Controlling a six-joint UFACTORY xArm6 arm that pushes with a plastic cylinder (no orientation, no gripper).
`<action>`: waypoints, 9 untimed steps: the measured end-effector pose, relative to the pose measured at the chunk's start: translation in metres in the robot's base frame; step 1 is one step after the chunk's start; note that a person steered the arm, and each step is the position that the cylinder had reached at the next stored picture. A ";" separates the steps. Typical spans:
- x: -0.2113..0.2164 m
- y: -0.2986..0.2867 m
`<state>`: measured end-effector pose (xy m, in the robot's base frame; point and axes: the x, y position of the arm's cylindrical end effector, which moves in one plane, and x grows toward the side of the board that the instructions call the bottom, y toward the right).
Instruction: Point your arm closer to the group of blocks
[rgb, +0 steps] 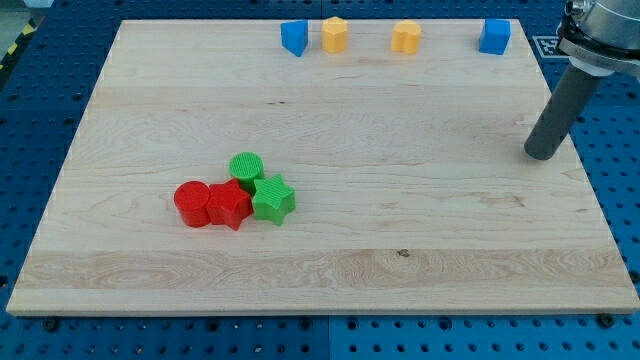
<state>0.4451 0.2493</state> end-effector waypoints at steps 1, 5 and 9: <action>0.000 -0.002; 0.054 -0.145; 0.120 -0.326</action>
